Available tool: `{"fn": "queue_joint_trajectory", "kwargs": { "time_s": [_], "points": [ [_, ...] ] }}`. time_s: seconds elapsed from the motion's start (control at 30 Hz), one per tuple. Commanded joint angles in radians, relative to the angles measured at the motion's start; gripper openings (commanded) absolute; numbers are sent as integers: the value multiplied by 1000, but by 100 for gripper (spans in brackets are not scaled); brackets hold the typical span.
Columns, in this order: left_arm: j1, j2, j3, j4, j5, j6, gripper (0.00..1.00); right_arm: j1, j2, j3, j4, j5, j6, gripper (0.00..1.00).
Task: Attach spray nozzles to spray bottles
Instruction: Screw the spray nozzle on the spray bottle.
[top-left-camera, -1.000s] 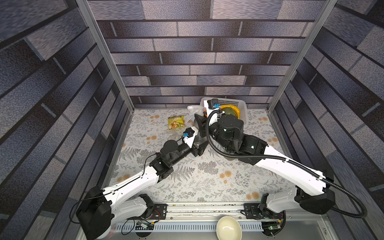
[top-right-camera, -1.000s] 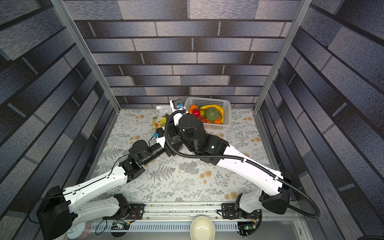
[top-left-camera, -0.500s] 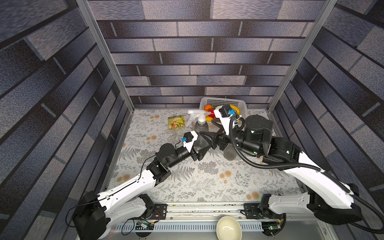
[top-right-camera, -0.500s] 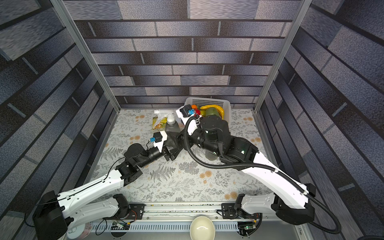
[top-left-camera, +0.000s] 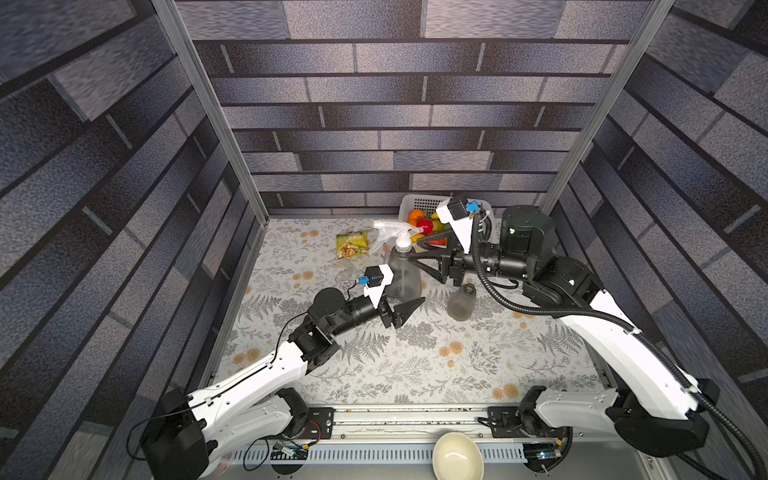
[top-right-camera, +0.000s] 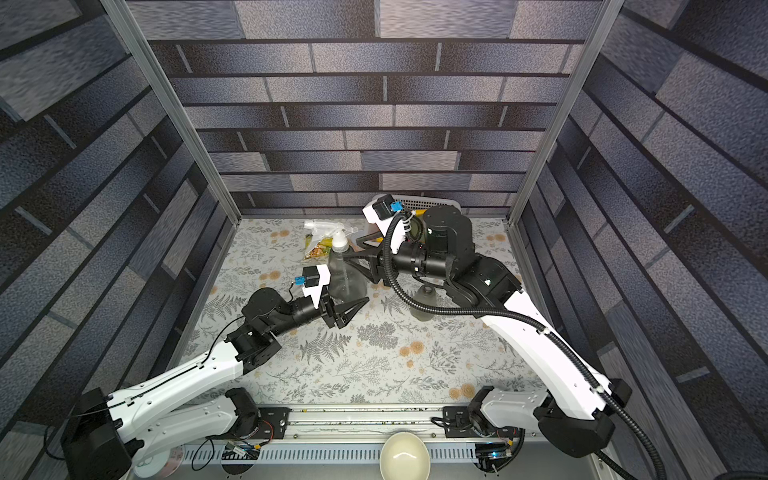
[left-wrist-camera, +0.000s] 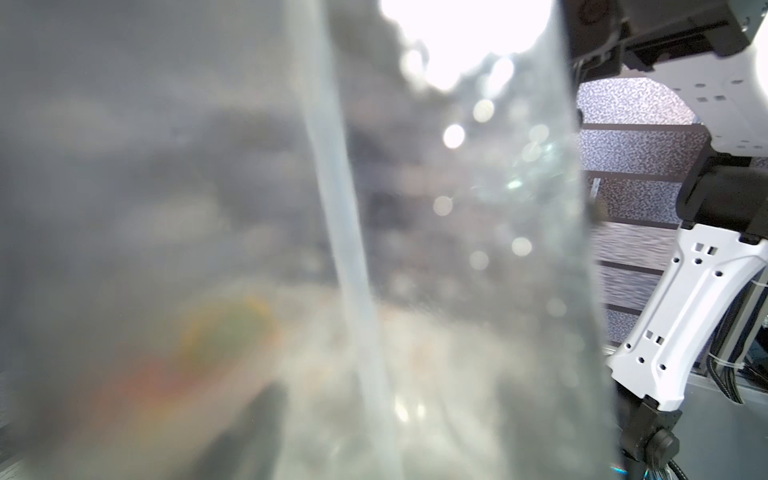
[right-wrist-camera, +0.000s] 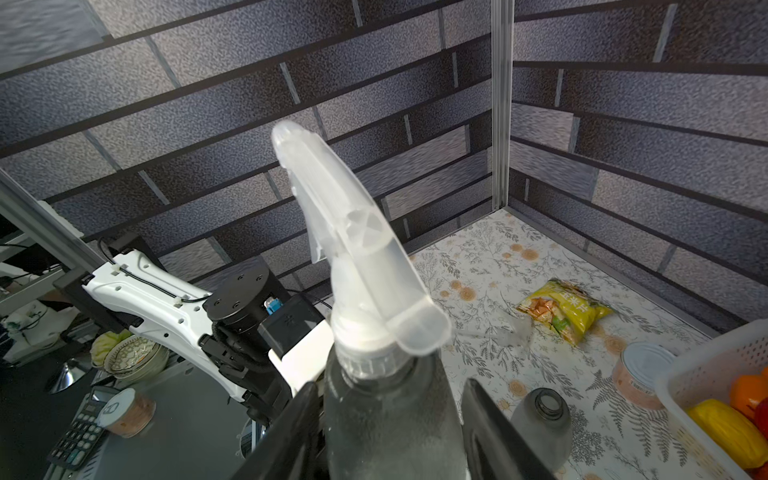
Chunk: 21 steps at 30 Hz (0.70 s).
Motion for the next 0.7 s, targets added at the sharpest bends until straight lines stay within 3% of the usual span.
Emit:
{"fn": "queue_joint_trajectory", "kwargs": {
  "time_s": [0.0, 0.13, 0.37, 0.47, 0.67],
  "points": [
    [7, -20, 6, 4, 44, -20, 54, -13, 22, 39, 72, -92, 30, 48],
    [6, -18, 6, 1, 49, -20, 54, -19, 48, 30, 113, -136, 59, 39],
    [12, -1, 11, 7, 59, -20, 54, -21, 74, 14, 120, -182, 77, 45],
    [16, 7, 13, 16, 61, -23, 54, -21, 74, 12, 112, -177, 78, 33],
    [24, 17, 20, 18, 47, -25, 54, -20, 82, 2, 74, -157, 64, 25]
  ]
}}
